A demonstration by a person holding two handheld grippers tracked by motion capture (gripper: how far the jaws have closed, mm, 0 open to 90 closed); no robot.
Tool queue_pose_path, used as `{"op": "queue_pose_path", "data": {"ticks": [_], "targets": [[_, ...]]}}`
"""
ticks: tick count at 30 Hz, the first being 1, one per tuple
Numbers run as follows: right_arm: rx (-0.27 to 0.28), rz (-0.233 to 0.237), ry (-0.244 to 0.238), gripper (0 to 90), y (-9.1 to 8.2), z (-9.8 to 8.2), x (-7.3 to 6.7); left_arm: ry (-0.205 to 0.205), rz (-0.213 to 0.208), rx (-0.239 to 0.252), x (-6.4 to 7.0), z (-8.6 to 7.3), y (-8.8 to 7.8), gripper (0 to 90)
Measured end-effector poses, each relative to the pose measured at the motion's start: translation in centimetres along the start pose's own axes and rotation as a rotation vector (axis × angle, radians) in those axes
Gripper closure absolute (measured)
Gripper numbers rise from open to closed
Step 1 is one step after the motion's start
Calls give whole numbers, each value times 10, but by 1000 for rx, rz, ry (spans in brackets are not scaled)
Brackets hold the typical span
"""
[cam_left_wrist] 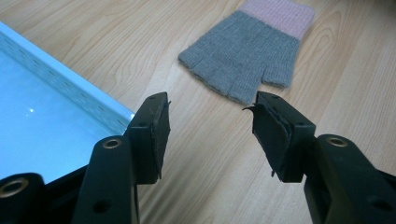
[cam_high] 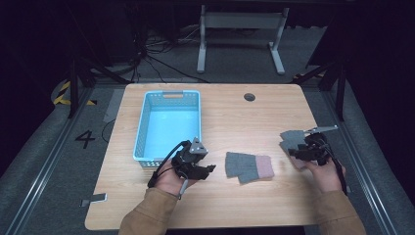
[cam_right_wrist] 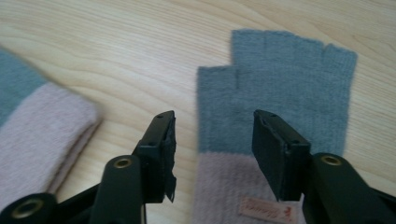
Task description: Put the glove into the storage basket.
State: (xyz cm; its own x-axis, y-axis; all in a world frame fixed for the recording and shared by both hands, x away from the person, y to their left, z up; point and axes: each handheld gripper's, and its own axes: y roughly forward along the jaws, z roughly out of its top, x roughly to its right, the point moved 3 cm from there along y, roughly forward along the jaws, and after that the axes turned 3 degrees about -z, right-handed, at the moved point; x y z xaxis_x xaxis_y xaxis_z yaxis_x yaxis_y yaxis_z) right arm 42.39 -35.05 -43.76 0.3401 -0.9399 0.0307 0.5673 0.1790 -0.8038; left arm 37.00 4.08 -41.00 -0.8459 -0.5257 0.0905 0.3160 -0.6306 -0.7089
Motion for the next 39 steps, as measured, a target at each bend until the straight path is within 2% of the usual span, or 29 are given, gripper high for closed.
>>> {"op": "queue_pose_path", "data": {"ticks": [4, 7, 14, 20, 24, 32, 38, 39], "targets": [[-23, -27, 38, 465, 10, 3, 14, -2, -1, -7, 0, -2, 3, 466], [-23, -50, 44, 453, 16, 4, 19, -7, -4, -10, -2, -3, 3, 467], [-48, -65, 47, 451, 25, 4, 24, -6, 3, -14, 1, -5, 3, 468], [-61, -83, 43, 499, 29, 5, 26, -10, 6, -18, 2, -8, 1, 462], [-76, -79, 52, 554, 32, 6, 27, -13, 7, -19, 3, -10, -2, 462], [-95, -68, 44, 777, 32, 8, 26, -23, 7, -13, 2, -13, -5, 462], [-91, -62, 38, 837, 28, 11, 26, -27, 8, -10, 2, -13, -5, 462], [-75, -60, 21, 837, 23, 14, 25, -27, 8, -9, 2, -13, -5, 462]]}}
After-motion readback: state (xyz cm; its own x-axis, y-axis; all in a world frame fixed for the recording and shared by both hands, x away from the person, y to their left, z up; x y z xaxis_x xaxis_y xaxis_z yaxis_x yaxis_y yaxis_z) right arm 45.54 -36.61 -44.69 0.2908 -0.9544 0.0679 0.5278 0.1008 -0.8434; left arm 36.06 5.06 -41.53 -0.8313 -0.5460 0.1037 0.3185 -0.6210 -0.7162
